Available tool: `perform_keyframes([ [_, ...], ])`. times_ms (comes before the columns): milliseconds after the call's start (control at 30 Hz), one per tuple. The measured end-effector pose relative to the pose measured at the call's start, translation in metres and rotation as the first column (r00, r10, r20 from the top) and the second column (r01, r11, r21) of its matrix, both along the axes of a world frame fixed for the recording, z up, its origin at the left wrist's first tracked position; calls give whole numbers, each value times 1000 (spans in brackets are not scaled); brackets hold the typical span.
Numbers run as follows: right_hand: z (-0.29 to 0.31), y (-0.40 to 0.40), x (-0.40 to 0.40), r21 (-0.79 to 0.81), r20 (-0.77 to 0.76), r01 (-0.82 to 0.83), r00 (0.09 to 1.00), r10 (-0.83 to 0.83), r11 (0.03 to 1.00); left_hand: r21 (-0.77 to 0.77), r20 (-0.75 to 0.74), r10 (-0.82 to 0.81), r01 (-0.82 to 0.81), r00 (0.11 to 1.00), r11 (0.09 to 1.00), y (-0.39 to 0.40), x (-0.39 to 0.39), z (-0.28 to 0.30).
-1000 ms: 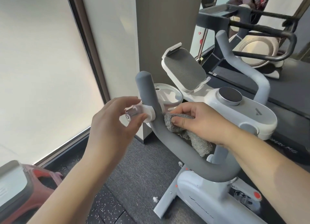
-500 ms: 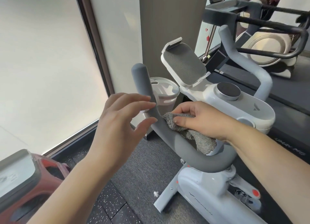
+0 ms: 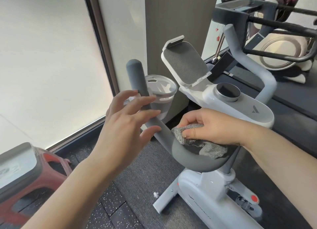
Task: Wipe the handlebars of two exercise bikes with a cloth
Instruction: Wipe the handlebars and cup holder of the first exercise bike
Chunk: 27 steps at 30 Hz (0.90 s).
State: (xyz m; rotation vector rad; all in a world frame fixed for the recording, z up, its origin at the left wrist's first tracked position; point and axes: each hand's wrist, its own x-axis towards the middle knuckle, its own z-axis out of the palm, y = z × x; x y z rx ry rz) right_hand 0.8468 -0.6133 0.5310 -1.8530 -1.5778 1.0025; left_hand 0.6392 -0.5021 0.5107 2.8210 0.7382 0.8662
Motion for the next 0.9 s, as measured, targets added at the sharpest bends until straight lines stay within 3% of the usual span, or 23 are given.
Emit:
perform_keyframes([
  [467,21,-14,18,-260,195,-260,929,314,930,-72,37,116,-113,993,991,-23,16,-8],
  [900,29,-30,38,-292,395,-234,854,340,927,-96,72,103,-96,992,991,-40,27,-15],
])
